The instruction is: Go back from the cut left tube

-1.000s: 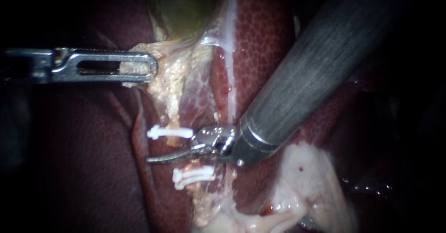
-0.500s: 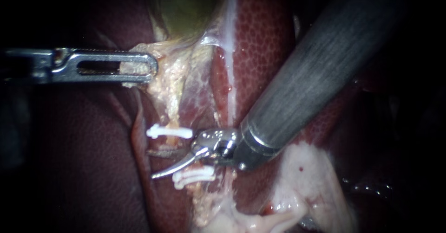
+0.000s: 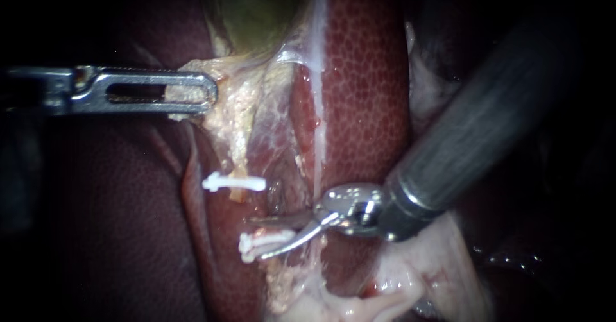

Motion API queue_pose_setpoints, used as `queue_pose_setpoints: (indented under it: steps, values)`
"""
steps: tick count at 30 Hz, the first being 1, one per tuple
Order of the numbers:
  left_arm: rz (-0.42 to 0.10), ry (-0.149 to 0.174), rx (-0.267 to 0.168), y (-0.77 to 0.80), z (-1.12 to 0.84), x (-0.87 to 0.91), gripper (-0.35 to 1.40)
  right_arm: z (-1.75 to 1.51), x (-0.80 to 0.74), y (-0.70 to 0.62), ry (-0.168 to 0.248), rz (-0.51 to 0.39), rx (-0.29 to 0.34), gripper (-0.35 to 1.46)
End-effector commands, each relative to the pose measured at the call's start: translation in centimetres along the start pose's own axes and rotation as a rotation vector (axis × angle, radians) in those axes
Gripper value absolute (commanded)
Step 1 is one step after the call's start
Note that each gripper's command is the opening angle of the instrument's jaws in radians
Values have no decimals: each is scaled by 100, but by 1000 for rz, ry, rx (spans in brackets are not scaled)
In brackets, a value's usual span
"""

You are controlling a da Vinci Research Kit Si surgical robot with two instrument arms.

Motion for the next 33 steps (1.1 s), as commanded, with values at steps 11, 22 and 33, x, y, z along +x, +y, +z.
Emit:
queue_pose_setpoints:
  steps: [11, 22, 33]
  values:
    - [0, 0, 0, 1, 1, 0, -35, -101, 44, -23, 4, -115, -149, 143]
    - [0, 0, 0, 1, 3, 0, -35, -149, 100, -56, 42, -207, -233, 143]
    - [6, -2, 1, 7, 18, 10, -35, -152, 103, -59, 46, -216, -235, 143]
